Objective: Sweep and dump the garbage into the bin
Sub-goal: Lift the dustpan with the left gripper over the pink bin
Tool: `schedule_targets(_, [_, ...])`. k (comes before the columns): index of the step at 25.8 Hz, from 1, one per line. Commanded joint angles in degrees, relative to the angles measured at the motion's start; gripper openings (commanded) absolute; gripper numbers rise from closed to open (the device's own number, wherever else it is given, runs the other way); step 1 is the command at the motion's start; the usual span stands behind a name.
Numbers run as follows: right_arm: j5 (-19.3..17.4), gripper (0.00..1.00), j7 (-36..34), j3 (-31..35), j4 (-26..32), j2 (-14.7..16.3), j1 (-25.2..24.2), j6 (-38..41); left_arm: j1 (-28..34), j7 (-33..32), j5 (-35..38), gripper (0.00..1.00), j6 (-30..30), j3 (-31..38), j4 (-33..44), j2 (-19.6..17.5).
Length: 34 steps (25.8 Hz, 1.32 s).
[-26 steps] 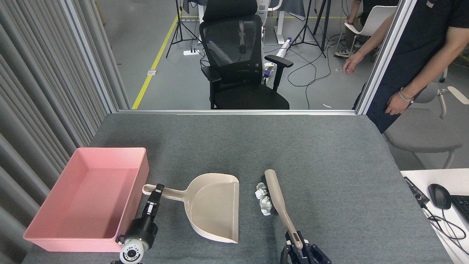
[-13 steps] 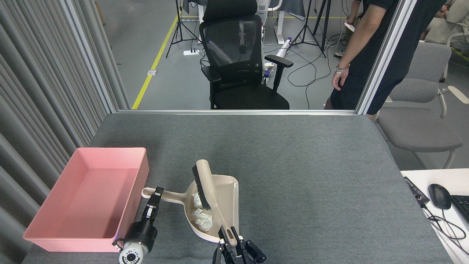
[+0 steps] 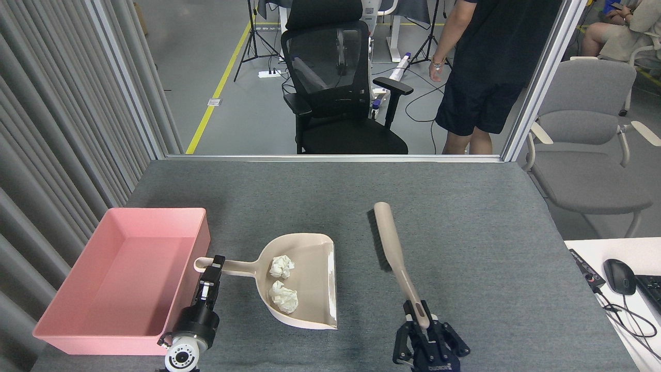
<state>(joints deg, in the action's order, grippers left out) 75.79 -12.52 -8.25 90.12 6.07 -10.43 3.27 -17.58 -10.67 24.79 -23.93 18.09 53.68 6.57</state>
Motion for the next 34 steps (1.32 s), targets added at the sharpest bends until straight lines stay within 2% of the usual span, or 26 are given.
schedule_targets(1, [-0.03,0.07,-0.40,6.76,-0.74,2.72,-2.75,4.55,0.00,-0.14,-1.06,0.17,0.29,0.11,0.38,0.55])
schedule_targets(5, [0.32,0.07,-0.75,8.17,-2.85,3.60,-4.42,6.13,0.17,-1.72,-2.29,0.15,2.93,-0.07,4.95,0.55])
schedule_targets(10, [0.41,0.07,-1.54,8.17,-3.11,3.78,-4.68,6.57,0.79,-6.29,-3.17,0.15,12.24,-0.42,13.74,0.03])
schedule_targets(14, [0.67,0.08,-1.54,7.90,-3.11,3.69,-4.68,6.57,0.09,-6.29,-3.96,0.15,13.74,-0.33,14.88,-1.73])
schedule_targets(17, [0.67,0.08,-1.54,7.90,-3.20,3.78,-4.68,6.48,0.00,-6.47,-5.81,0.15,14.53,-0.33,15.85,-6.04])
schedule_targets(19, [0.67,0.09,-1.54,7.99,-3.29,3.95,-4.68,6.48,-0.27,-6.47,-9.68,0.14,15.85,-0.33,15.85,-8.85])
schedule_targets(25, [0.76,0.10,-1.54,8.08,-3.20,4.57,-4.59,6.57,-2.73,-6.64,-18.99,0.14,18.92,-0.33,14.62,-20.71])
schedule_targets(31, [0.67,0.11,-1.54,7.90,-3.20,4.48,-4.60,6.66,-3.87,-8.14,-25.41,0.14,17.34,-0.07,7.68,-31.26])
schedule_targets(34, [0.67,0.11,-1.45,7.73,-3.20,4.48,-4.60,6.92,-4.05,-8.67,-27.87,0.14,13.39,0.02,1.43,-35.57])
